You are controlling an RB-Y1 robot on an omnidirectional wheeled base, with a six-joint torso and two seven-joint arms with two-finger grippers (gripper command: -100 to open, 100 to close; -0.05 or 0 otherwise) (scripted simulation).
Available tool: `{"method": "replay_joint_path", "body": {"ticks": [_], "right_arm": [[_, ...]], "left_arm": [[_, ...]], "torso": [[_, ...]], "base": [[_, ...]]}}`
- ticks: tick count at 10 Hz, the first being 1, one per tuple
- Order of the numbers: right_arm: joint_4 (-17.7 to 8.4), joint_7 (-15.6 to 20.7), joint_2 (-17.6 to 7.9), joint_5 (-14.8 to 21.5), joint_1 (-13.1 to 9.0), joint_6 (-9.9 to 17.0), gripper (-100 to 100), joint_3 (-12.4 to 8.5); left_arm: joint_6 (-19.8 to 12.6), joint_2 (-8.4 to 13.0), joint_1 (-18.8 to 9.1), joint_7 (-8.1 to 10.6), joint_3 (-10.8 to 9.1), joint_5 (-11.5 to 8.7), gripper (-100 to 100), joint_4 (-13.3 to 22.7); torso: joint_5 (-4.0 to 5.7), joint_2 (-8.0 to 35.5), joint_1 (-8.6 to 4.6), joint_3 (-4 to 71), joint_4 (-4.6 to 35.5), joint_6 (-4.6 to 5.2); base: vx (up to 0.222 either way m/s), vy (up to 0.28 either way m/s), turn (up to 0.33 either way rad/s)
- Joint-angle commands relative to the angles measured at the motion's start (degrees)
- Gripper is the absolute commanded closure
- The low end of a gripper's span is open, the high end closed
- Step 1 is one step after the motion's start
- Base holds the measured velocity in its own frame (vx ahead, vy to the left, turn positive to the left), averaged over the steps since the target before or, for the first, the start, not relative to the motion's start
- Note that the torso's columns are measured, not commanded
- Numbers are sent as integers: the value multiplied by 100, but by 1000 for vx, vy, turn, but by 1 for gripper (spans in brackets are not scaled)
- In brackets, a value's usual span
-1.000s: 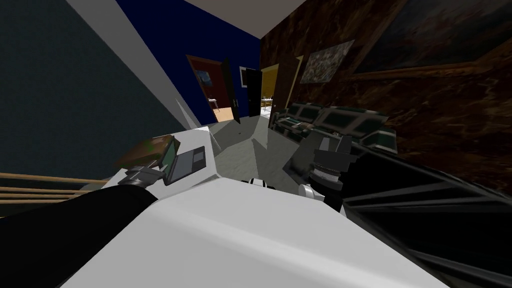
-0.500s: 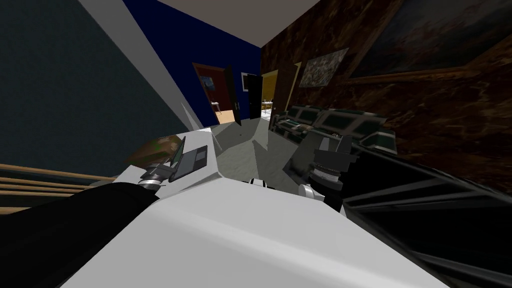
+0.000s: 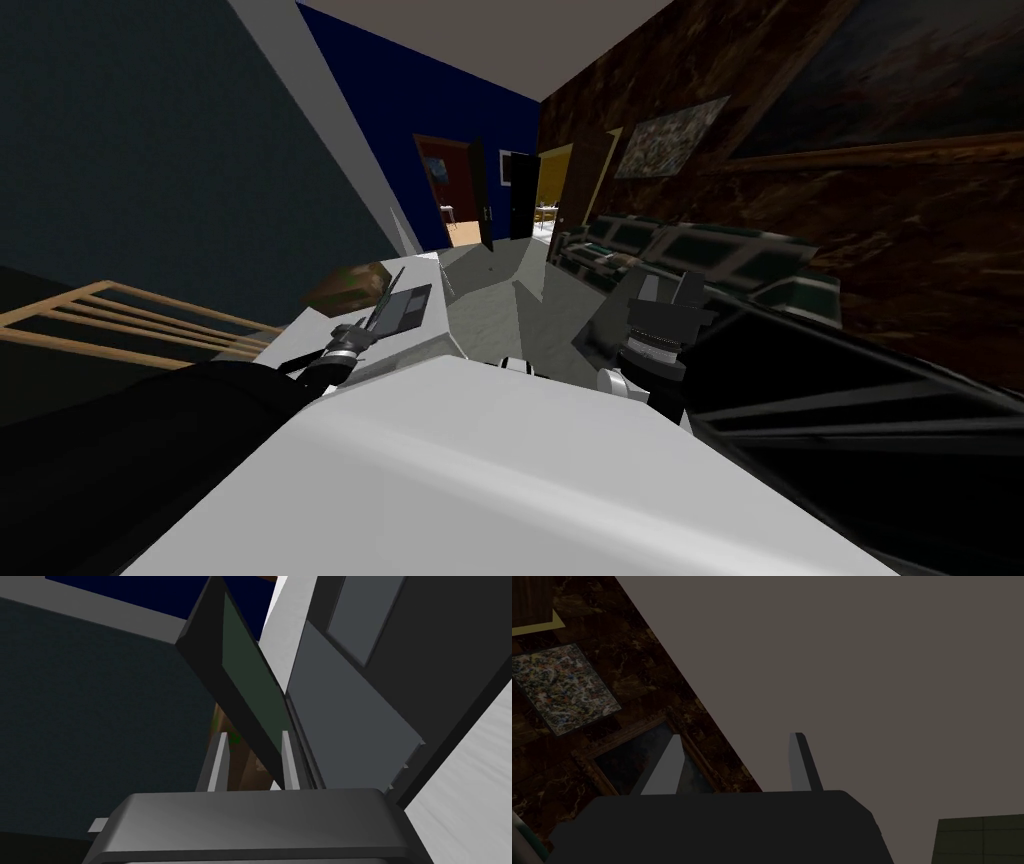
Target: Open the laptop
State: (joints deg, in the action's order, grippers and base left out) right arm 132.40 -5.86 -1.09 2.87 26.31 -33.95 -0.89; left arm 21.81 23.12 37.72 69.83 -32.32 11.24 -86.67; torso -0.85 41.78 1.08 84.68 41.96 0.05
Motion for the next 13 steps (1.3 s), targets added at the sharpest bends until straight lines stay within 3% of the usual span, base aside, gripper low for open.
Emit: {"method": "replay_joint_path", "body": {"ticks": [1, 2, 3, 4, 5, 6, 8, 9, 10, 12, 13], "right_arm": [[0, 0, 0, 0, 1, 0, 0, 0], [1, 0, 0, 0, 1, -1, 0, -1], [1, 0, 0, 0, 1, 0, 0, 0], [0, 0, 0, 0, 0, 0, 0, -1], [0, 0, 0, 0, -1, 0, 0, 0], [0, 0, 0, 0, -1, 0, 0, 0], [0, 0, 0, 0, -1, 0, 0, 0], [0, 0, 0, 0, 0, 0, 0, 1], [1, 0, 0, 0, 0, 0, 0, 1], [0, 0, 0, 0, -1, 0, 0, 0], [0, 0, 0, 0, -1, 0, 0, 0]], "left_arm": [[-227, -80, -420, -409, 348, -283, 100, 369], [-227, -80, -671, -578, 527, -290, 100, 498], [-329, -187, -868, -771, 583, -514, -100, 569], [-329, -187, -1079, -973, 583, -527, -100, 696], [-329, -187, -1257, -1041, 583, -527, -100, 696], [-483, -257, -1445, -1256, 738, -804, -100, 1024], [-483, -257, -1859, -1581, 738, -827, -100, 1108], [-483, -257, -1946, -1599, 738, -827, -100, 1108], [-637, -327, -2215, -1871, 893, -1096, -100, 1478], [-637, -327, -2521, -2139, 893, -1126, -100, 1521], [-637, -327, -2629, -2156, 893, -1126, -100, 1521]], "torso": [[31, -14, -22, 18, 4, 3], [36, 22, -29, -1, 6, -34], [32, 56, -33, -23, 12, -48], [55, 78, -53, -32, 31, -28], [76, 72, -87, -27, 37, -10], [86, 46, -113, -10, 32, -3], [89, 53, -118, -13, 34, -5], [89, 35, -119, -3, 30, -1], [87, 25, -115, 4, 26, -4], [82, 66, -99, -21, 38, -4], [85, 54, -106, -15, 36, -1]], "base": [[-75, 15, 328], [-86, 5, 258], [-112, 13, 205], [-110, 29, 132], [-59, 24, -1], [-114, 37, 159], [-86, 14, 77], [-10, 3, -28], [-73, 17, 215], [-83, 30, 55], [-22, 10, -22]]}}
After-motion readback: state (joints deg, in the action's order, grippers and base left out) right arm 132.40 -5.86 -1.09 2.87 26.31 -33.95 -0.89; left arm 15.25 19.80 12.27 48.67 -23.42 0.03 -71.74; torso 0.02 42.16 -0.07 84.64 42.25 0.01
